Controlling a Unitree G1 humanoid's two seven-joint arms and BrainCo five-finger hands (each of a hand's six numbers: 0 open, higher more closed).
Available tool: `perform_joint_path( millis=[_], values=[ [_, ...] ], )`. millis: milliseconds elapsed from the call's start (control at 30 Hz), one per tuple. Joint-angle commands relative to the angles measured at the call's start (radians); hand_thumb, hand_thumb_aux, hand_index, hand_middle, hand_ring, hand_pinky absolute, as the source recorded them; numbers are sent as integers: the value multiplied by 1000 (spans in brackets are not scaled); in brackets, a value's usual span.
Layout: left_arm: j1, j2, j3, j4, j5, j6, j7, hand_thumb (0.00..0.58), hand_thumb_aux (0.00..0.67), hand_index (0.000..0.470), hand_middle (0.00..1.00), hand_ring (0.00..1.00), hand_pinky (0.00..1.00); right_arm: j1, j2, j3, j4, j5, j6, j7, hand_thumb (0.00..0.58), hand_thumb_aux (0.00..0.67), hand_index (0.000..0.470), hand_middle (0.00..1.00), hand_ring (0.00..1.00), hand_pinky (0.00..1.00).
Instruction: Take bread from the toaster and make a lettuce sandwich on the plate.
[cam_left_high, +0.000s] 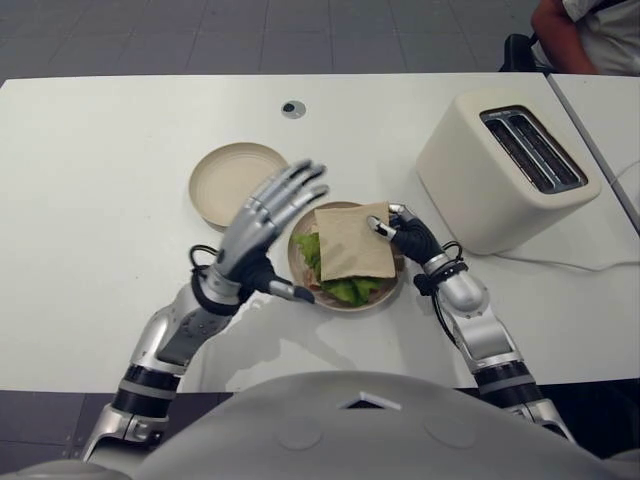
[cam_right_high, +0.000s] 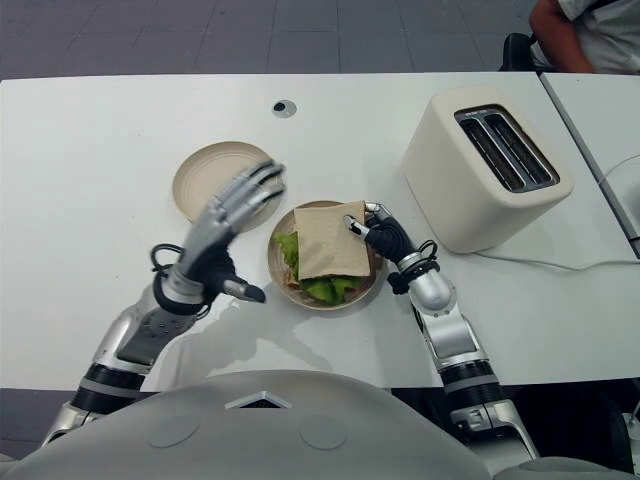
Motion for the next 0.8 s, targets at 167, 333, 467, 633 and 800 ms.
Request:
perform_joint_path(
  millis=[167,333,467,633,800],
  values=[
    [-12,69,-198,271,90,77,-248,460,365,256,0,0,0,52,4,17,4,-177,16,-102,580,670,470,1000,1000,1000],
    [-54,100,-217,391,93,130,-275,443,344,241,0,0,0,9,-10,-85,-32,-233,-19,-215,0,0,0,0,0,0],
    [-82,91,-167,353,82,127,-175,285,192,135,0,0,0,0,-20,-196,-98,-327,-139,-413,0,0,0,0,0,0],
    [-31,33,-206,-2,-670,-68,-179,580,670,470,1000,1000,1000,74,-95,-73,-156,-12,-298,-113,580,670,470,1000,1000,1000],
    [78,328,-373,-192,-1129,-87,-480,580,670,470,1000,1000,1000,253,-375,102,-261,348,-464,338,580,670,470,1000,1000,1000]
  ],
)
